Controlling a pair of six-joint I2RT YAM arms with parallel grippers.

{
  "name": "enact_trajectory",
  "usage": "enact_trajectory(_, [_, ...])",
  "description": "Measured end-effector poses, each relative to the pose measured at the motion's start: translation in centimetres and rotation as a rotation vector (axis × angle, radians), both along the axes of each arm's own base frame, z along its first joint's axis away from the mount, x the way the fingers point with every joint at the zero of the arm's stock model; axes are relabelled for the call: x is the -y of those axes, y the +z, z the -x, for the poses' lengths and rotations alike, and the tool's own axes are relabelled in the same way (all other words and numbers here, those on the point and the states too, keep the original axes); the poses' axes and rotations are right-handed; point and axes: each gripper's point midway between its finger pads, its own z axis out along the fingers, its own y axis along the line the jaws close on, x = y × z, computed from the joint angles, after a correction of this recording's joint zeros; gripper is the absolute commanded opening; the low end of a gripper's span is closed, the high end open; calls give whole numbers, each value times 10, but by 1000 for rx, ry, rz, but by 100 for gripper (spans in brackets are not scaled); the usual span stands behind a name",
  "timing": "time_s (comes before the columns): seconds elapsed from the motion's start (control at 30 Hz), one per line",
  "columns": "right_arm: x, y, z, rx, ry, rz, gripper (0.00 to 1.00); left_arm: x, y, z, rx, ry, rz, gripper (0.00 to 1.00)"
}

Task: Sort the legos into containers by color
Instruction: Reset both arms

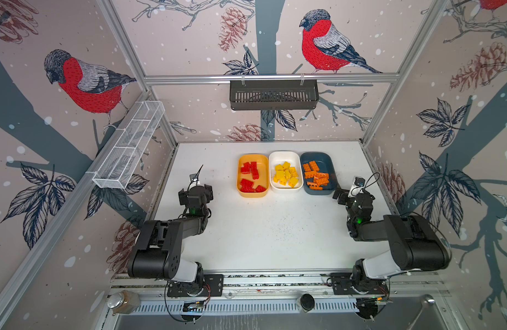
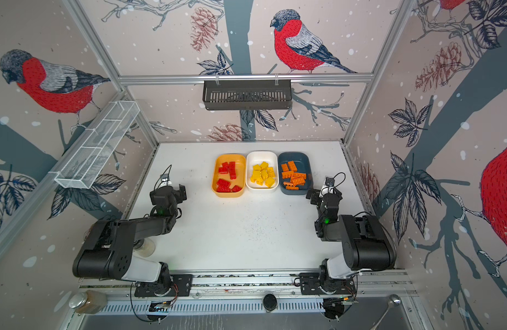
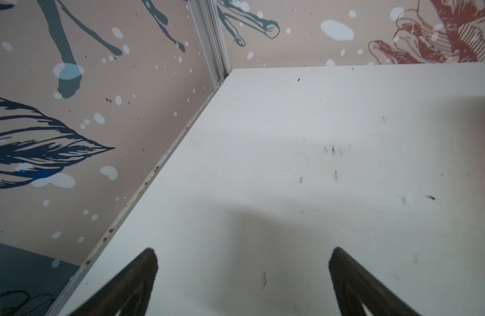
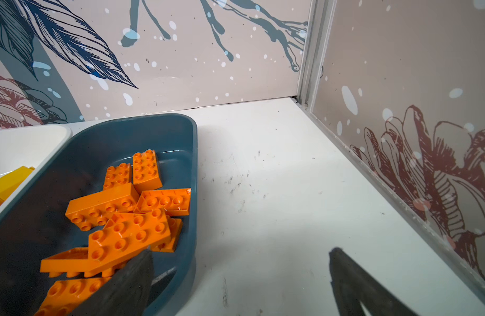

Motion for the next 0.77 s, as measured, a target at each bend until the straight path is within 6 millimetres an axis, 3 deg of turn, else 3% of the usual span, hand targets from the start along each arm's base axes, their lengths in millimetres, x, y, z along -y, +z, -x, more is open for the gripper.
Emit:
enact_trajectory(0.2, [-1,5,-1,18,6,11,100,19,24,13,150,-111,43,98])
enact_trajectory(0.33, [-2,5,-1,19,9,11,100,35,13,-4,143,-195,66,99])
enact_trajectory(0.47, [-2,5,-1,19,10,11,100,30,-11,8,117,-162,81,99])
enact_trajectory(0.6, [-2,5,-1,18,12,11,100,23,7,3,196,-112,87,99])
enact_trajectory(0.77, [-1,5,-2,19,9,11,99,20,12,3,222,-93,88,99])
